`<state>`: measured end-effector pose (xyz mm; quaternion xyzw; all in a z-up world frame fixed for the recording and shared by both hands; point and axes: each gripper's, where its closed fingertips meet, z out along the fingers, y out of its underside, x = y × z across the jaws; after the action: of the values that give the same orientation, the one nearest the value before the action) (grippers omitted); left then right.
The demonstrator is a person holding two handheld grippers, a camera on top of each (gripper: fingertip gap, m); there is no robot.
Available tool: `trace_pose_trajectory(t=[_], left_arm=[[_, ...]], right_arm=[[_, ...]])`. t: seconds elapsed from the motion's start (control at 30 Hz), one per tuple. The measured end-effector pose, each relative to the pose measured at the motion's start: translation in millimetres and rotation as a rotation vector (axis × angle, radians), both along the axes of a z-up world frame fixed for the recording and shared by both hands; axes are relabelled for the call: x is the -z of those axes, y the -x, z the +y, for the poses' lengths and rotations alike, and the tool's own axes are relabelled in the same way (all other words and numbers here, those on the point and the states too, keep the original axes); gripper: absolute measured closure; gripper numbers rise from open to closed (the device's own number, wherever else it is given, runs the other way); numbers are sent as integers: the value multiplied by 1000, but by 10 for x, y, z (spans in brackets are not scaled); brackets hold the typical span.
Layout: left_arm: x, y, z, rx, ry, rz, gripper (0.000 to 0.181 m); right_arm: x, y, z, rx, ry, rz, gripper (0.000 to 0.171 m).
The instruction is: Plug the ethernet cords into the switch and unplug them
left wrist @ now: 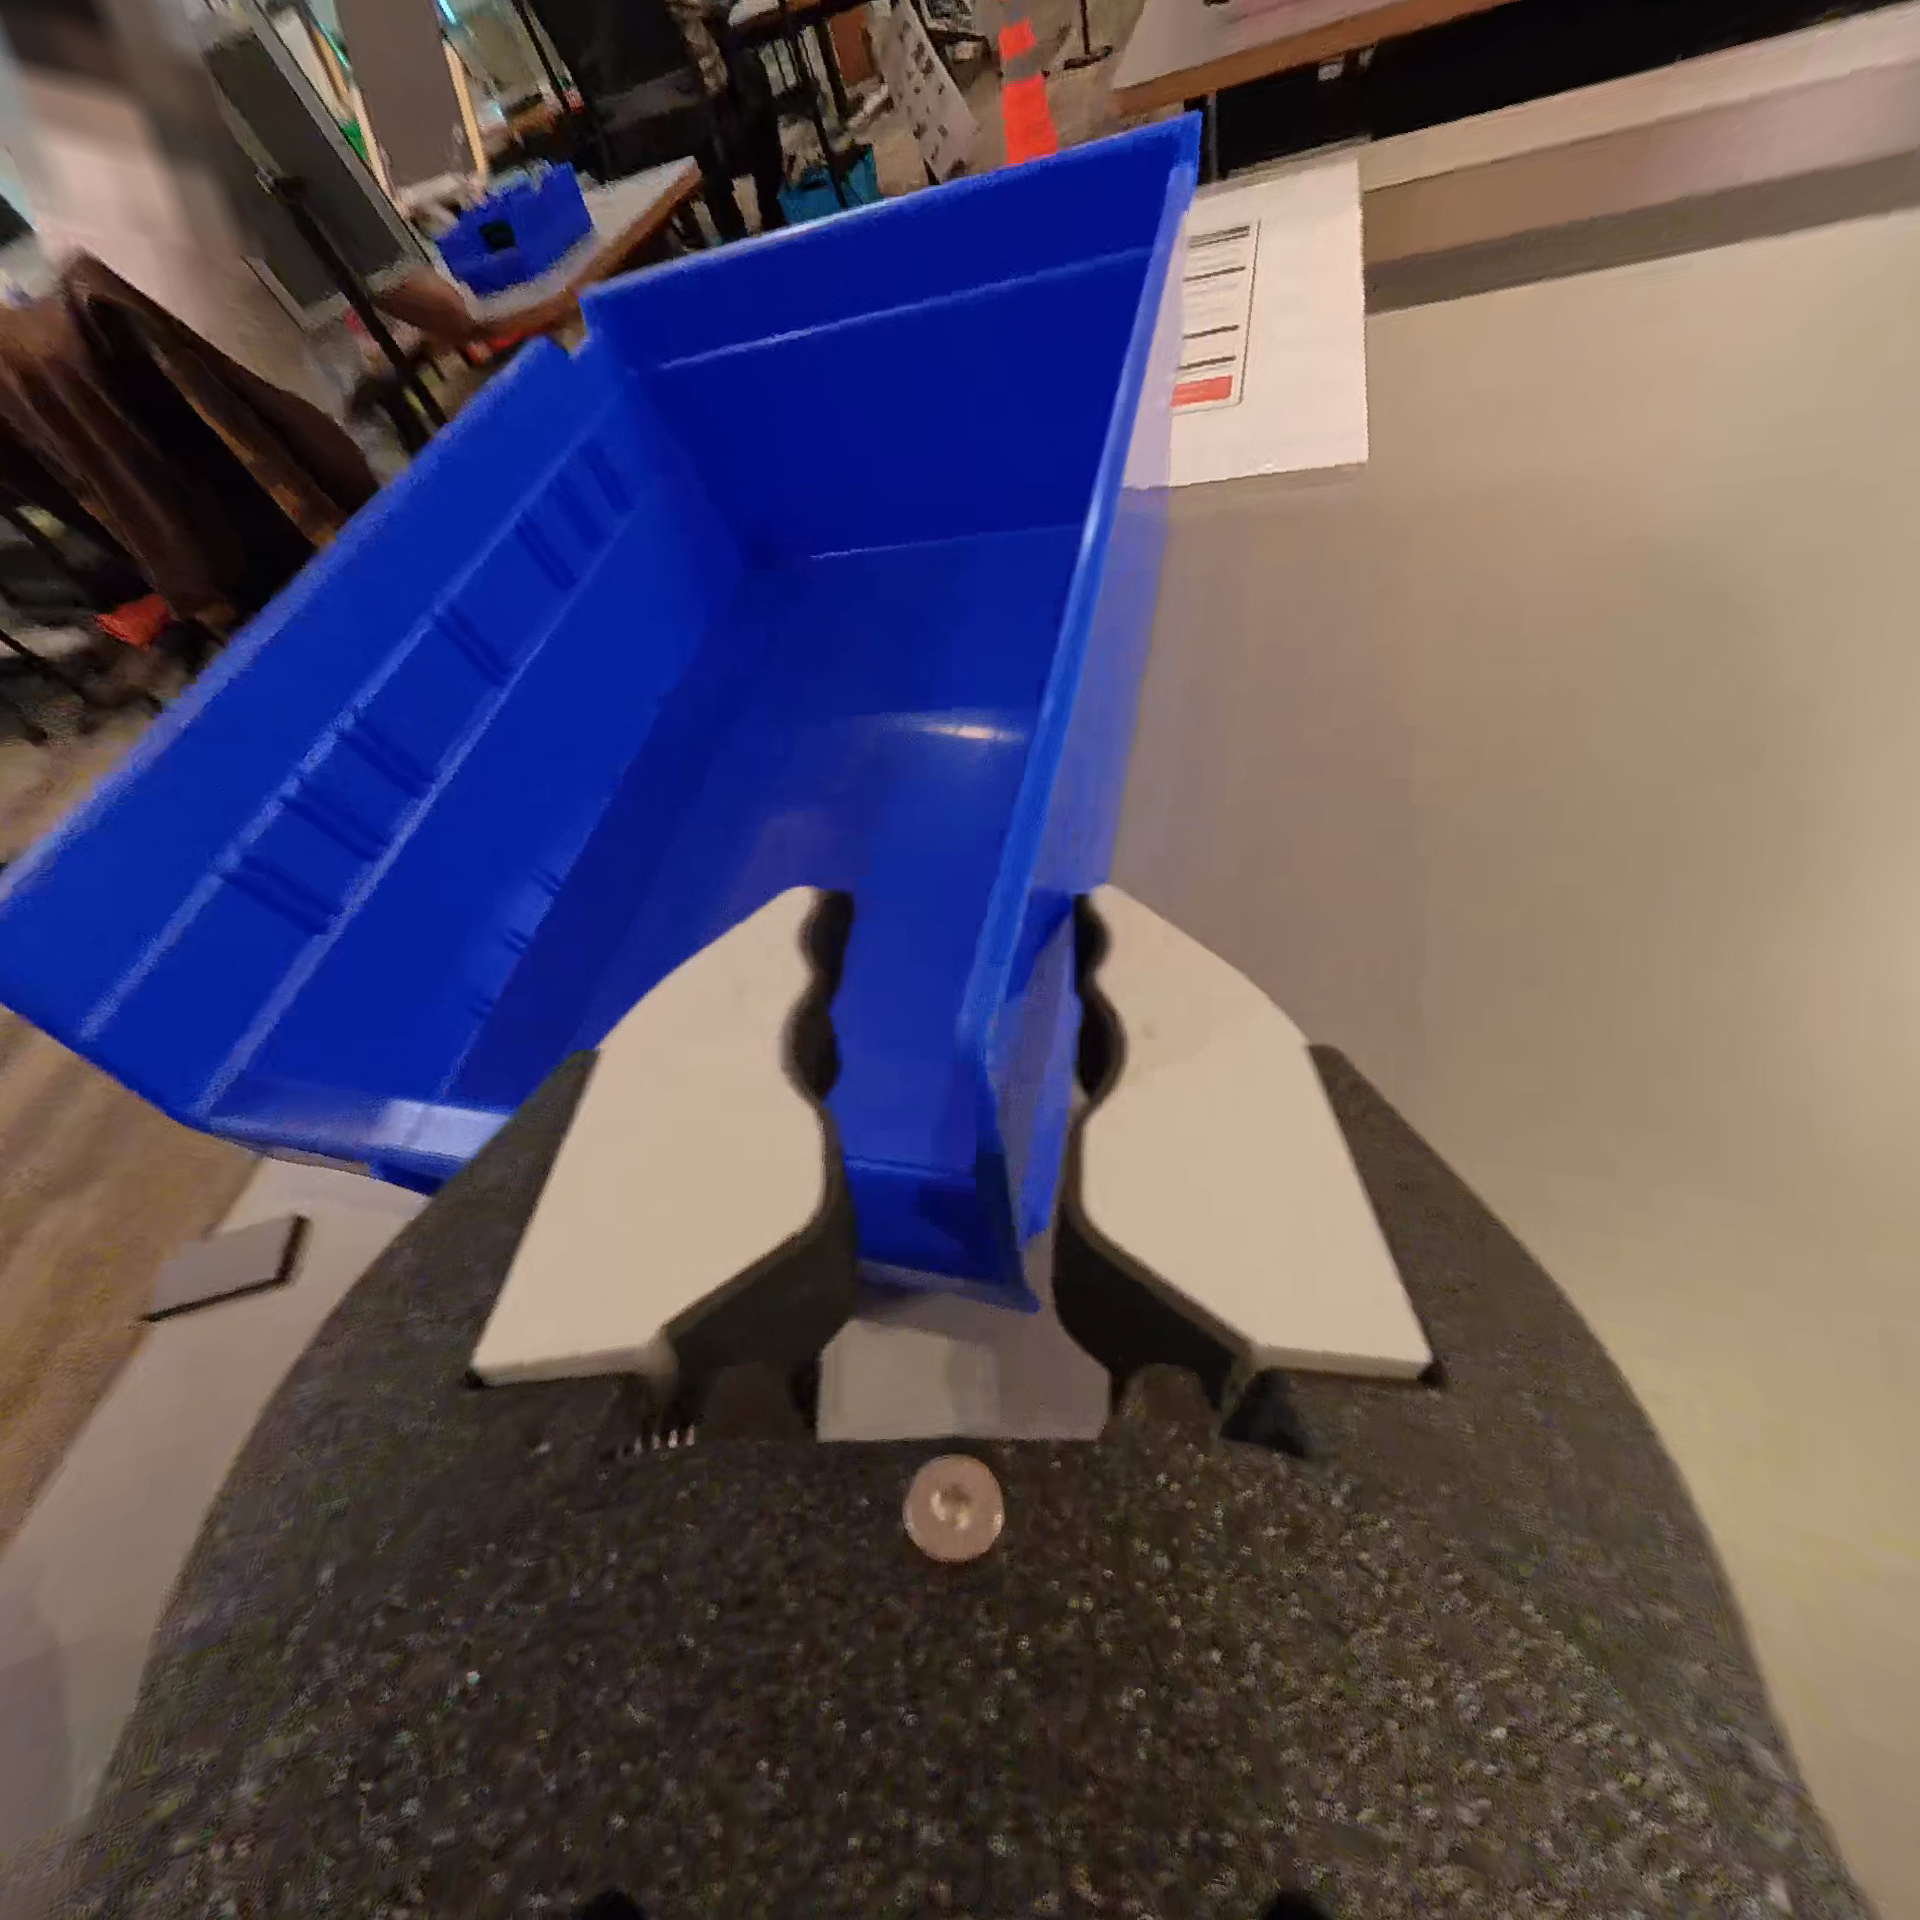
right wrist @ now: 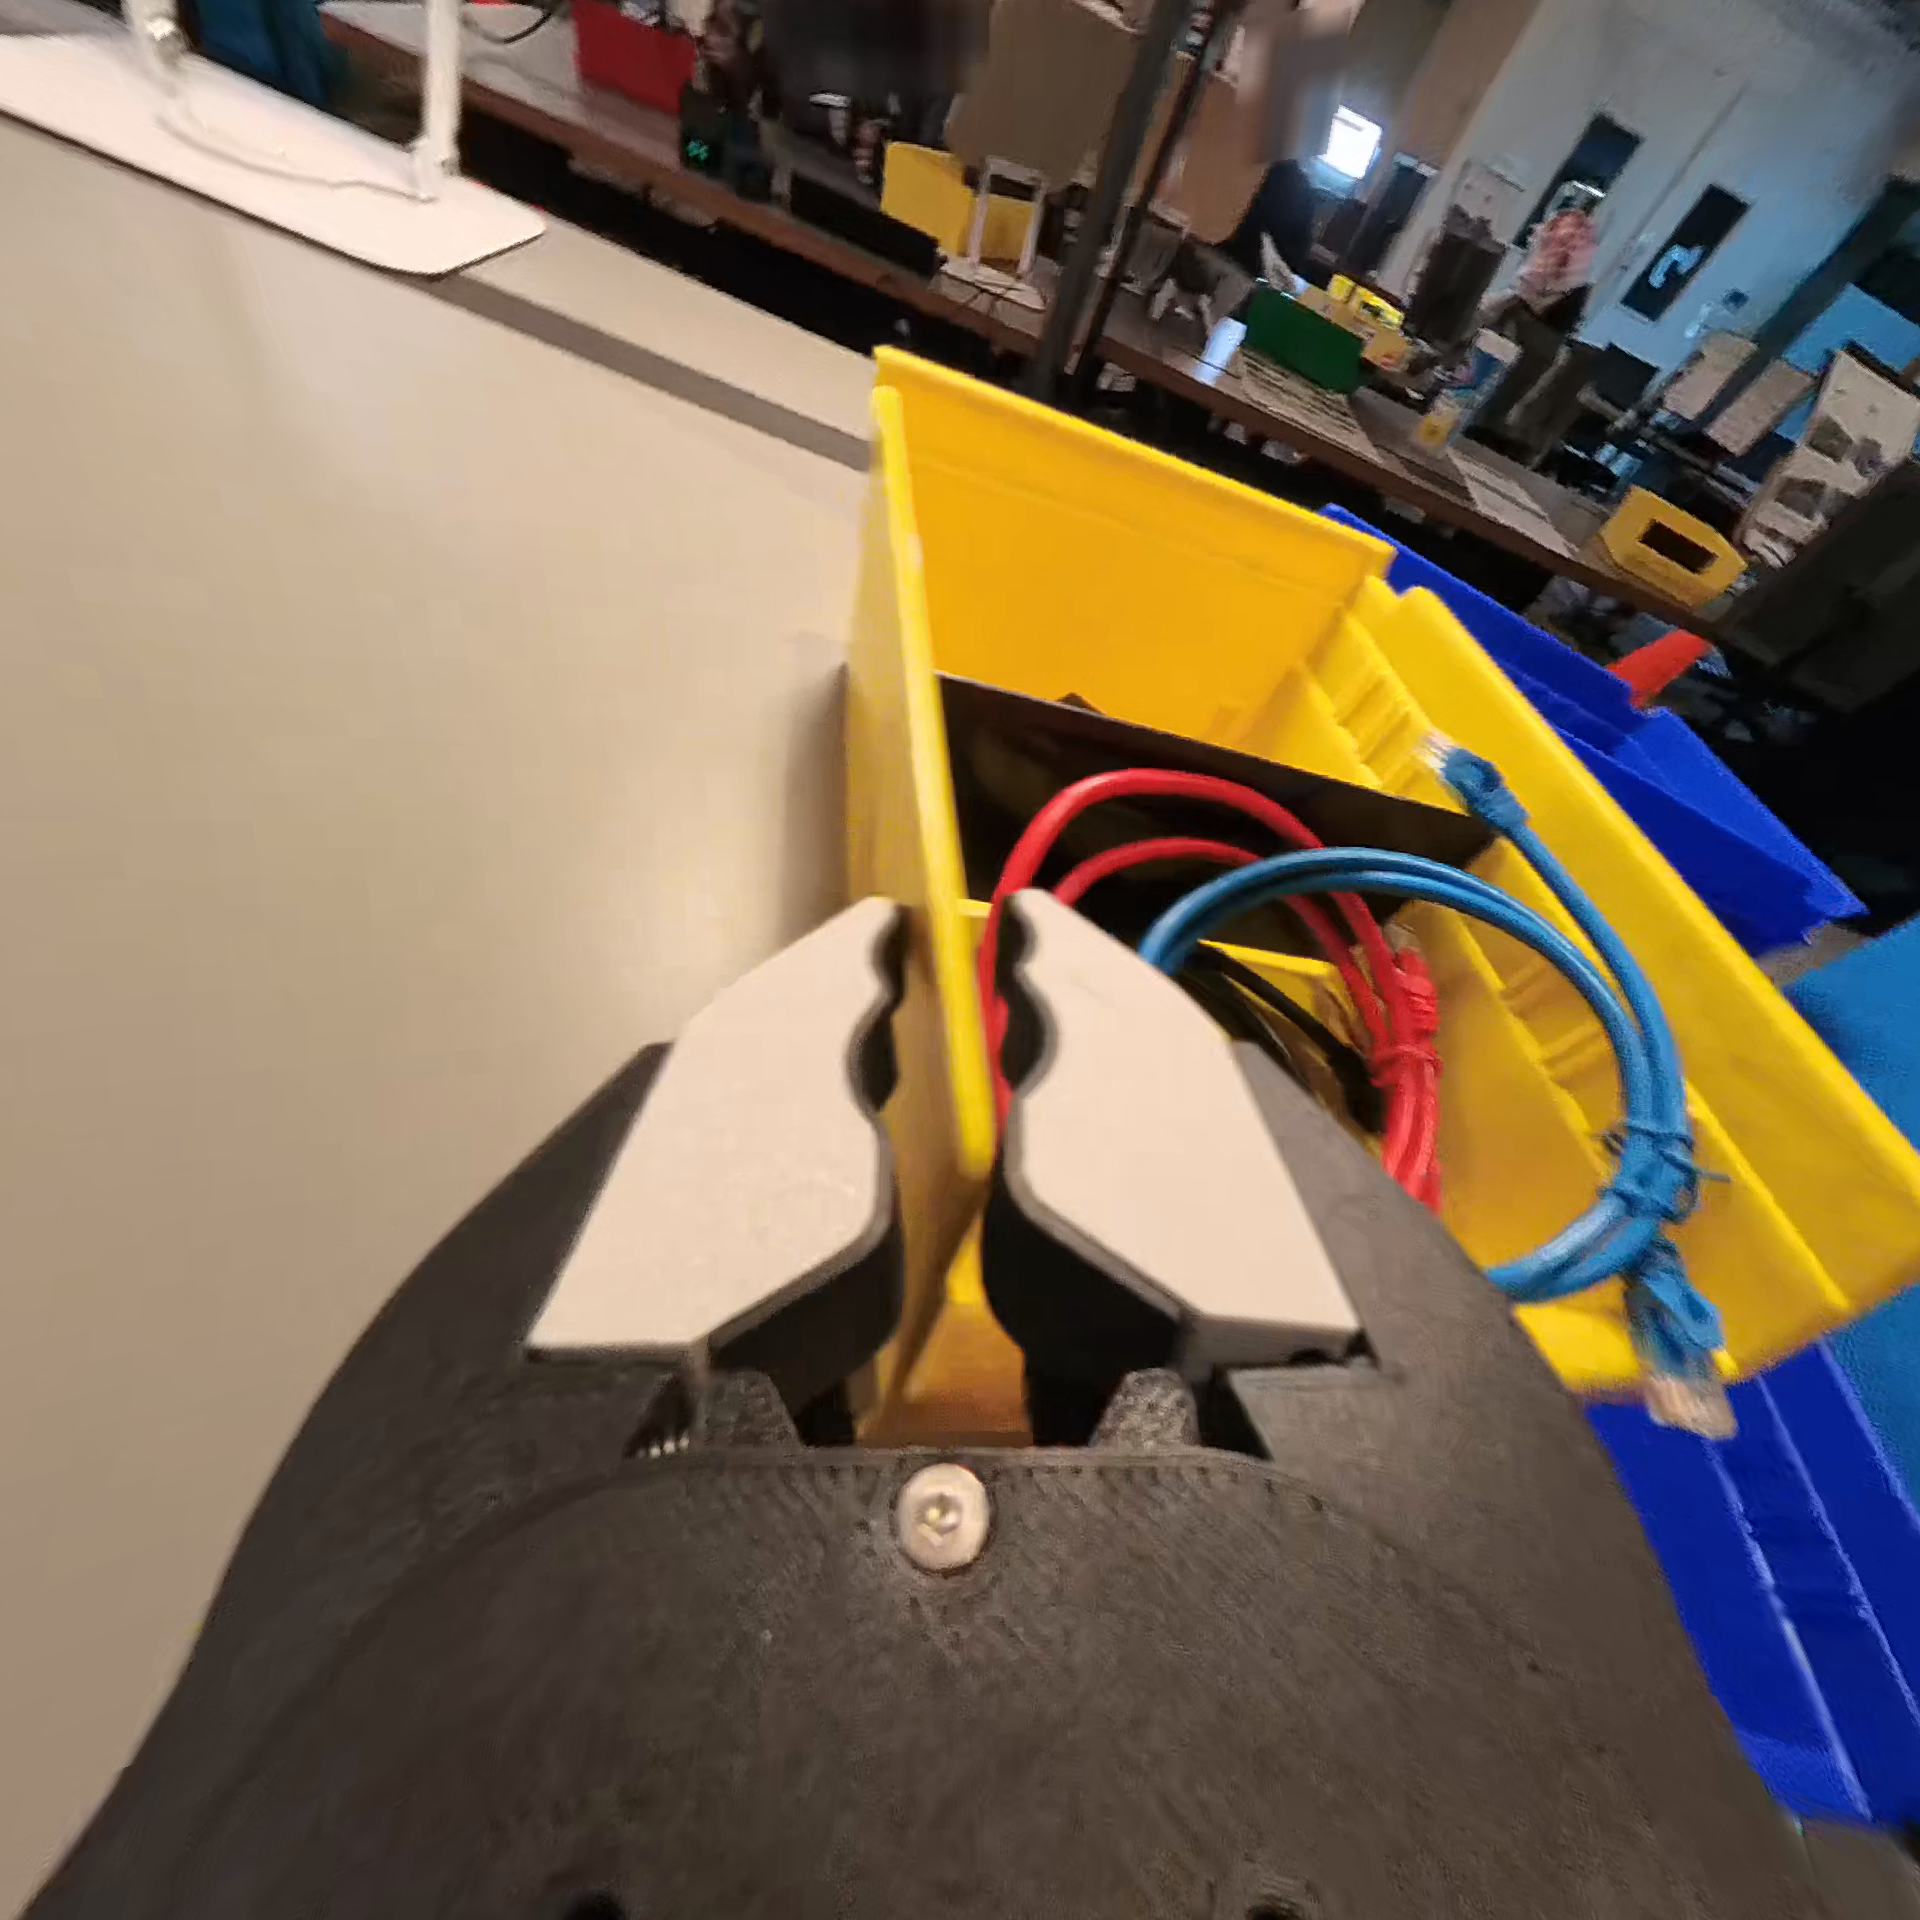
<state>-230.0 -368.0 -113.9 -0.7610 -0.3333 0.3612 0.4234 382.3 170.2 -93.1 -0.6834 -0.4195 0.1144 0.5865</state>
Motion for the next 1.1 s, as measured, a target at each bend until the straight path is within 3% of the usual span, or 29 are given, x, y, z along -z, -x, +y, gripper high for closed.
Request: trace_pose_trajectory(t=[0.07,0.1,0.47,0.73,0.93,1.1], left_arm=[[-2,-65,70,29,40,43,164],[11,-104,94,31,55,44,167],[-15,-1202,381,274,76,75,175],[-23,-1895,724,491,53,128,175],[-18,-2411,808,801,6,92,176],[-13,-2836,563,1157,-54,-17,177]], right_arm=[[23,88,-47,-12,-28,-11,163],[27,129,-87,-30,-22,-2,164],[29,304,-768,-205,2,25,167],[41,906,-1021,-366,-9,-13,166],[51,1481,-1060,-522,83,9,167],[62,1856,-1114,-687,192,6,168]])
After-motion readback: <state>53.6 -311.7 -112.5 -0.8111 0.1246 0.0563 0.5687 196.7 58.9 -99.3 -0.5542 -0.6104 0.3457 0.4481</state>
